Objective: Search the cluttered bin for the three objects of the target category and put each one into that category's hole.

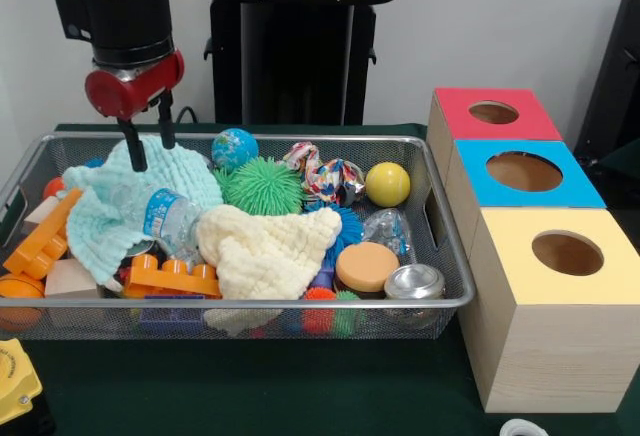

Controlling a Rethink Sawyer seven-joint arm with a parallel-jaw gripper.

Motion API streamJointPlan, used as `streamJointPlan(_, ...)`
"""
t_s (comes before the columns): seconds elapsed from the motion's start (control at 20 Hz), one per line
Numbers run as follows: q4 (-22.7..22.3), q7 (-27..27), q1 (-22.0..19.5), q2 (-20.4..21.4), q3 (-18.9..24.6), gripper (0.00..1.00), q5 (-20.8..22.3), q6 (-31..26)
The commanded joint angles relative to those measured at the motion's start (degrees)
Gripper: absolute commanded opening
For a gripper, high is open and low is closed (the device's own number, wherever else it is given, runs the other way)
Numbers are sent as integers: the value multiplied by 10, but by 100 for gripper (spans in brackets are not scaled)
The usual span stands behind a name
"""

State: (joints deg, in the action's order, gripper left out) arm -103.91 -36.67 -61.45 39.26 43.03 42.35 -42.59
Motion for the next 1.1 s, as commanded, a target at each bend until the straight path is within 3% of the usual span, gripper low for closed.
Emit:
streamJointPlan(0.05, -7, 30, 4, -15, 13, 100, 36, 44)
streamJointPlan(0.45, 25, 17, 12, -67, -13, 100, 67, 77)
streamJointPlan(1.1, 51, 38, -1, -59, 12, 100, 64, 85)
